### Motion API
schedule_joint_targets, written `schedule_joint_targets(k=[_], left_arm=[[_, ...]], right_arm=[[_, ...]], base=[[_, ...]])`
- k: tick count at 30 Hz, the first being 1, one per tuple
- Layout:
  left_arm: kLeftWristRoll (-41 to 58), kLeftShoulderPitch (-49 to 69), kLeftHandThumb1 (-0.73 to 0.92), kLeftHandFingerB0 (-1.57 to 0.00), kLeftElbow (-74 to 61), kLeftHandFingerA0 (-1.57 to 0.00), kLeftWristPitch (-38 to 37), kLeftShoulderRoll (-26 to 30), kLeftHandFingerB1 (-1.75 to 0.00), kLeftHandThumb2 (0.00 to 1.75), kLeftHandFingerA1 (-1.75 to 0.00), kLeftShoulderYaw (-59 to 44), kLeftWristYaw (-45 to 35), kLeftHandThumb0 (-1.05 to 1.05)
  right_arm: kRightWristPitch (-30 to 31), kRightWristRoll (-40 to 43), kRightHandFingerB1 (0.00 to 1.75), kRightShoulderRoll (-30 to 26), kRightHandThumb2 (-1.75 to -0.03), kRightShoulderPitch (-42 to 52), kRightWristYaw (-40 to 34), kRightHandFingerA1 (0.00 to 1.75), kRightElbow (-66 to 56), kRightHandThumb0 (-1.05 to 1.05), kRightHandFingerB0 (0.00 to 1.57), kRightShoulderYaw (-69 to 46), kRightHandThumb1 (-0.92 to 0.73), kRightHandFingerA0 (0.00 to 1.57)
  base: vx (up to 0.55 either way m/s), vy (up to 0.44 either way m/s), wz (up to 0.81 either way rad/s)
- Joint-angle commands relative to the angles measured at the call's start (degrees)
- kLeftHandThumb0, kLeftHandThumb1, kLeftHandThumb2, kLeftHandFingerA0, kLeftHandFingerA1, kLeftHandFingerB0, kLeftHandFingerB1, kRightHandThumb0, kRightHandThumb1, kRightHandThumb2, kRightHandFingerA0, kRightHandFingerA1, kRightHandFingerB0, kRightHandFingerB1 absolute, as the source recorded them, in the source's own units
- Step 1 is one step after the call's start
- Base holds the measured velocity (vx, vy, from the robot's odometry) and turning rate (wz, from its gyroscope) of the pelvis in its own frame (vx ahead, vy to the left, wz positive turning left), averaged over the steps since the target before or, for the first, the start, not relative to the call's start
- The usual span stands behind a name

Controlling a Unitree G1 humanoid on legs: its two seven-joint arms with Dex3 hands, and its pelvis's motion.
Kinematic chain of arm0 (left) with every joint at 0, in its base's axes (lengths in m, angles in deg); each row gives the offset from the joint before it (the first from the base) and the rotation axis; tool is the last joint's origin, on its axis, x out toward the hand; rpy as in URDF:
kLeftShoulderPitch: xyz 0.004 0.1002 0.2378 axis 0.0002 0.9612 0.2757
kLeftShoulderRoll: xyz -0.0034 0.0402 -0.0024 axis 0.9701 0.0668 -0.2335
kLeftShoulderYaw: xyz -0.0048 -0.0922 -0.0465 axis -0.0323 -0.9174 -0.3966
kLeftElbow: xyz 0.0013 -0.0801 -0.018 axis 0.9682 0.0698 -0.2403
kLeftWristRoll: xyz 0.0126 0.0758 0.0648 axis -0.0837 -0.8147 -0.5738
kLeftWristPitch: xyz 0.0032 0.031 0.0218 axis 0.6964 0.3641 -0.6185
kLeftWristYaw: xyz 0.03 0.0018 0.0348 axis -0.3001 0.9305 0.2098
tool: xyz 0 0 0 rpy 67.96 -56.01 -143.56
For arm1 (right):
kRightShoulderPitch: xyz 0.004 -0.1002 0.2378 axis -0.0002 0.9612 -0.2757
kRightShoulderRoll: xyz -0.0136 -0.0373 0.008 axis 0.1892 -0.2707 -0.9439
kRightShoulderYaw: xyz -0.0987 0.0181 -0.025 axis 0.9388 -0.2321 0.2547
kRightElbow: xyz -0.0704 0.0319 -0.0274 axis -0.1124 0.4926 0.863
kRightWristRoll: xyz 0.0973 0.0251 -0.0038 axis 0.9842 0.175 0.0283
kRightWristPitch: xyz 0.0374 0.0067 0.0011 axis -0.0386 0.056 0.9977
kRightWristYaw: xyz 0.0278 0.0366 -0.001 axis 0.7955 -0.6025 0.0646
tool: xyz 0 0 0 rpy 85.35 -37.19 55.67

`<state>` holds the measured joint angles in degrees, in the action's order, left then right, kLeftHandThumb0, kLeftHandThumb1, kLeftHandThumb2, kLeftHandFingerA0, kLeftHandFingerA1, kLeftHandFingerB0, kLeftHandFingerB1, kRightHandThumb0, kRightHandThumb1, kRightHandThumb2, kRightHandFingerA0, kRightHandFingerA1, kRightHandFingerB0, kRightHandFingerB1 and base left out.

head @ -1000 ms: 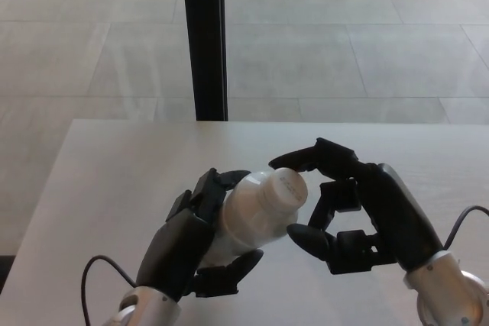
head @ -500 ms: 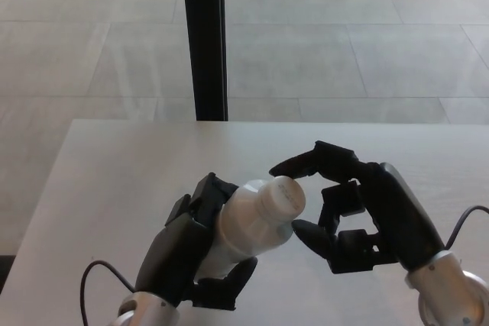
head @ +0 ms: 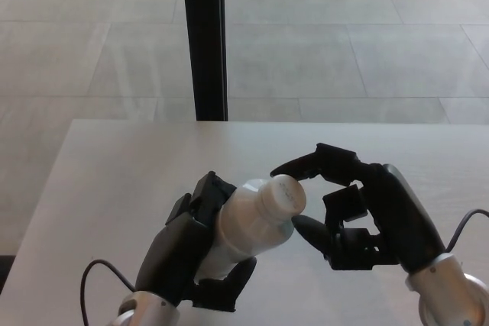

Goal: The robot uses its left hand to to lift the bottle kept on the middle of the desk and tilts it towards its right hand. It then uses its right hand to rotate its cap to open it and places the bottle and cap back on the desk

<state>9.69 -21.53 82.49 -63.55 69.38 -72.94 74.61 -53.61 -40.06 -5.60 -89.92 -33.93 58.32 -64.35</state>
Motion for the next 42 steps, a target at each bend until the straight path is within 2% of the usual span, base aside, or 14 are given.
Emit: schedule_joint_targets(k=[1, 3, 7, 9, 17, 19, 23, 25, 26, 27, 33, 36, 37, 42], left_arm=[[-0.7, -0.4, 0.46, -1.05, 0.5, -1.21, 0.5, 0.4, -1.31, 1.19, -1.43, -0.3, 0.3, -0.22], [-1.3, -0.6, 0.45, -0.76, 0.2, -0.90, 1.4, 0.3, -1.66, 1.24, -1.75, -0.1, 0.4, -0.14], [-2.5, -0.3, 0.49, -0.70, 0.0, -0.79, 1.9, 0.1, -0.83, 1.14, -1.38, 0.1, 1.4, -0.15], [-2.0, -0.3, 0.42, -0.76, 0.8, -0.81, -0.4, 0.1, -1.37, 1.26, -1.69, 0.0, 1.9, -0.11], [-1.2, -0.1, 0.64, -0.76, 1.6, -0.87, -1.0, -0.9, -1.05, 0.97, -1.65, -0.3, 2.3, -0.07], [-1.3, -0.3, 0.57, -0.75, 1.8, -0.88, -0.9, -0.9, -1.63, 1.10, -1.75, -0.2, 2.1, -0.08], [-1.6, -0.1, 0.46, -0.83, 1.3, -0.87, -0.2, -0.3, -1.66, 1.29, -1.75, 0.1, 1.2, -0.12], [-1.0, -0.1, 0.43, -0.85, 1.1, -0.92, 0.3, -0.3, -1.66, 1.34, -1.75, 0.0, 0.6, -0.15], [-0.6, 0.0, 0.39, -0.84, 1.4, -0.93, -0.6, -0.2, -1.68, 1.38, -1.75, -0.1, 0.8, -0.14], [-1.2, 0.0, 0.39, -0.85, 1.1, -0.94, 0.0, -0.2, -1.67, 1.39, -1.75, 0.0, 1.0, -0.14], [-1.7, 0.0, 0.46, -0.83, -0.3, -0.92, 1.7, -0.2, -1.65, 1.30, -1.75, 0.4, 0.3, -0.15], [-1.8, -0.1, 0.49, -1.07, -0.3, -1.19, 1.9, -0.6, -1.34, 1.20, -1.44, 0.4, 0.7, -0.17], [-2.0, -0.1, 0.54, -0.78, -0.1, -0.79, 1.8, -0.6, -1.51, 1.15, -1.73, 0.4, 1.0, -0.10], [-1.5, -0.8, 0.83, -0.79, 1.4, -0.80, 0.2, -0.4, -1.02, 0.67, -1.56, 0.2, 1.0, -0.36]], right_arm=[[-1.0, -2.1, 0.79, -0.6, -0.63, 0.8, -1.0, 1.17, 0.0, -0.96, 0.63, 0.6, -0.73, 1.36], [-2.1, -2.8, 0.79, -0.5, -0.63, 0.4, -1.7, 1.18, 0.5, -0.95, 0.62, 0.8, -0.74, 1.34], [-2.3, -4.0, 0.79, -0.5, -0.63, 0.1, -2.6, 1.20, 0.6, -0.94, 0.59, 1.0, -0.75, 1.31], [-2.4, -4.0, 0.78, -0.4, -0.66, 0.2, -2.7, 1.17, 0.3, -0.94, 0.57, 0.9, -0.75, 1.28], [-3.5, -5.2, 0.78, -0.1, -1.04, 0.2, -3.8, 1.25, 0.0, -0.99, 0.55, 1.2, -0.59, 1.35], [-3.7, -5.4, 0.79, 0.0, -1.01, 0.2, -4.0, 1.24, -0.1, -0.87, 0.56, 1.2, -0.53, 1.32], [-5.8, -6.4, 0.79, 0.1, -0.64, 0.2, -5.8, 1.34, 0.8, -0.91, 0.62, 0.9, -0.77, 1.29], [-7.4, -6.6, 0.70, 0.3, -1.12, 0.3, -7.0, 1.42, 1.4, -0.67, 0.47, 0.7, -0.53, 1.50], [-8.3, -6.8, 0.80, 0.3, -0.64, 0.3, -7.7, 1.40, 1.8, -0.89, 0.69, 0.6, -0.80, 1.23], [-9.2, -7.4, 0.74, 0.4, -1.16, 0.2, -8.7, 1.43, 2.2, -0.71, 0.56, 0.5, -0.59, 1.47], [-10.4, -8.0, 0.85, 0.7, -1.19, 0.6, -10.0, 1.44, 2.1, -0.76, 0.79, 0.5, -0.60, 1.48], [-10.6, -8.6, 0.81, 0.5, -1.19, 0.8, -10.2, 1.45, 2.2, -0.77, 0.70, 0.8, -0.60, 1.48], [-10.5, -8.5, 0.82, 0.3, -0.64, 0.7, -9.9, 1.39, 2.2, -0.90, 0.73, 1.0, -0.79, 1.17], [-7.9, -7.9, 0.80, -0.6, -1.01, 0.8, -6.7, 1.37, 1.1, -0.97, 0.61, 1.8, -0.57, 1.37]], base=[[0.00, 0.000, 0.00], [0.00, 0.000, 0.00], [0.00, 0.000, 0.00], [0.00, 0.000, 0.00], [0.00, 0.000, 0.00], [0.00, 0.000, 0.00], [0.00, 0.000, 0.00], [0.00, 0.000, 0.00], [0.00, 0.000, 0.00], [0.00, 0.000, 0.00], [0.00, 0.000, 0.00], [0.00, 0.000, 0.00], [0.00, 0.000, 0.00], [0.00, 0.000, 0.00]])
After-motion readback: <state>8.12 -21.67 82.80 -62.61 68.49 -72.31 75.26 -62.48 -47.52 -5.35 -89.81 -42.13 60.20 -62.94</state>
